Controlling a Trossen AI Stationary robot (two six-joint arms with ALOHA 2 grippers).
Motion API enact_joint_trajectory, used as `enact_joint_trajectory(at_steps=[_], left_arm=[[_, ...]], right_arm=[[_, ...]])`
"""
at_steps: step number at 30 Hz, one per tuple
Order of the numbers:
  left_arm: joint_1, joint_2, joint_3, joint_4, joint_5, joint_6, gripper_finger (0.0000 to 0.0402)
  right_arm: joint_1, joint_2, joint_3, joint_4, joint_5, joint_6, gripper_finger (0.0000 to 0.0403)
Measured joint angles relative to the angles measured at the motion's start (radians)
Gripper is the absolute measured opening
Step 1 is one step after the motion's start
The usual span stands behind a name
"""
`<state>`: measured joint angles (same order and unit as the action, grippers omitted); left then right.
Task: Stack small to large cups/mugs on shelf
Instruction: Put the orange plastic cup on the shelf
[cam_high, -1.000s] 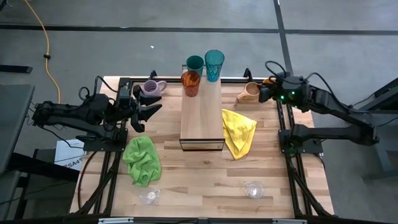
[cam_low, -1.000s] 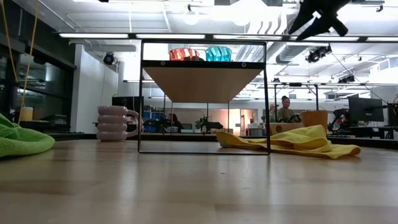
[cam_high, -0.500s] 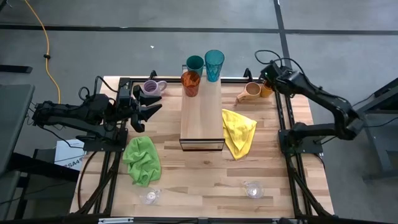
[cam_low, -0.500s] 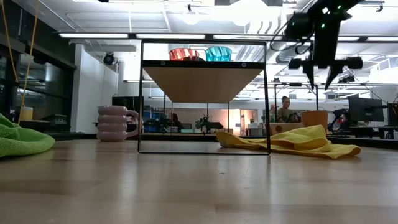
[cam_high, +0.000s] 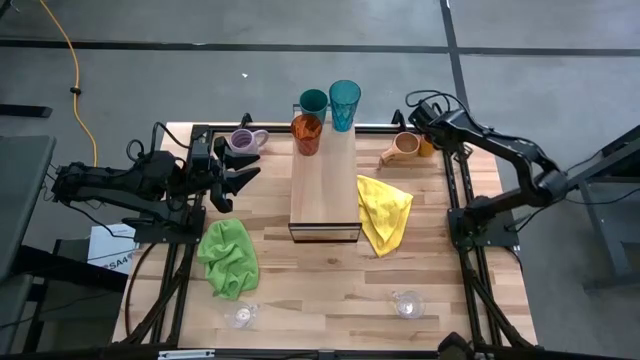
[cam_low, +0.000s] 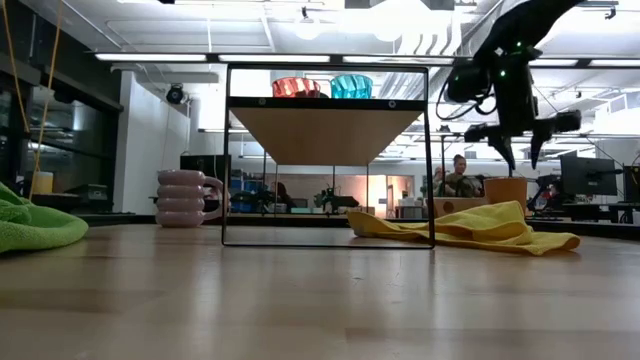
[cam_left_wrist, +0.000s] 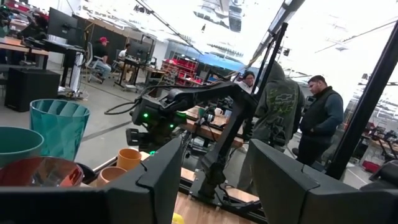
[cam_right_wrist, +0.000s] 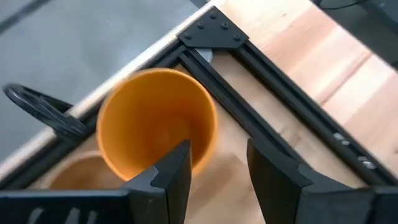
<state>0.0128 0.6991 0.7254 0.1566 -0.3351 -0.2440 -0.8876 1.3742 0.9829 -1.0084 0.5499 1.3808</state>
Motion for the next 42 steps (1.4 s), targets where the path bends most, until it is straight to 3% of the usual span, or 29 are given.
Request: enact_joint_trajectory(at_steps=[19,29,42], left_arm=[[0.0,0.0,0.0,0.002,0.0,0.0,0.0172],[0.0,0.0,0.0,0.002,0.0,0.0,0.0172],[0.0,-0.001,0.0,0.002,0.0,0.0,0.0172]], right_arm=[[-0.009,0.093,0.0,0.027,-0.013,0.032,0.0146],[-0.016,0.094,0.0,0.025,-0.007,0.03,0.0101],[-0.016,0.153,0.0,0.03,-0.04,0.018,0.0099]])
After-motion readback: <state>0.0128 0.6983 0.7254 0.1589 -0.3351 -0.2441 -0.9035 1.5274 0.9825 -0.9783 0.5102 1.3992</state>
